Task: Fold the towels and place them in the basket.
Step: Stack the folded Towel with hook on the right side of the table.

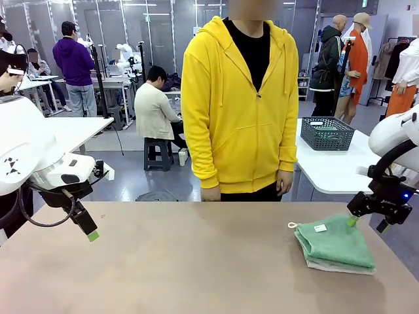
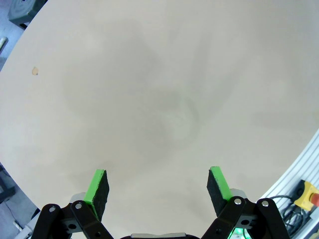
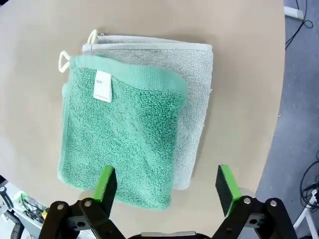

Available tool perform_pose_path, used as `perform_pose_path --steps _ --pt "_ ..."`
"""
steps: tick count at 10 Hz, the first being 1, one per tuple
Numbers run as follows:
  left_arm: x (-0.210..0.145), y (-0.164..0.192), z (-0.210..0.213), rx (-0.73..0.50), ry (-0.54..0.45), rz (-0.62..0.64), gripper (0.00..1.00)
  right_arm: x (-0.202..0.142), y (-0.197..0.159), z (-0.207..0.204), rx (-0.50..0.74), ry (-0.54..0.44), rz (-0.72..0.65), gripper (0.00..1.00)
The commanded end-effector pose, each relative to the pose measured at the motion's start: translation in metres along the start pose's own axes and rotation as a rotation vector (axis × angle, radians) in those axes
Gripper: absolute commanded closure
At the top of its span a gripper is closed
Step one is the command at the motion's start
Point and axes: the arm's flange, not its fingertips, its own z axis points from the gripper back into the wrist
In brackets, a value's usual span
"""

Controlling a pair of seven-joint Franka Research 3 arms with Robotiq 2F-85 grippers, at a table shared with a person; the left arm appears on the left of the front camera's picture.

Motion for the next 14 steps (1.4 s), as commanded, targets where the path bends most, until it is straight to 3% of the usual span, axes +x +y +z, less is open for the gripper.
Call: perform_pose_path --steps 1,8,11,14 --pt "0.003 0.001 0.000 0.018 0.007 0.006 0.00 0.000 -0.001 -0.001 0.000 0.001 -0.002 0.00" --pt "0.000 0.000 0.000 0.000 0.000 0.000 0.00 0.000 0.000 0.000 0.000 0.000 0.000 0.00" --pt "-0.005 0.046 0.074 -0.186 -0.091 0.016 0.00 -0.044 0.023 0.094 0.095 -0.075 0.154 0.00" --pt "-0.047 0.098 0.125 -0.338 -0.214 0.045 0.00 -0.094 0.037 0.165 0.253 -0.116 0.315 0.00"
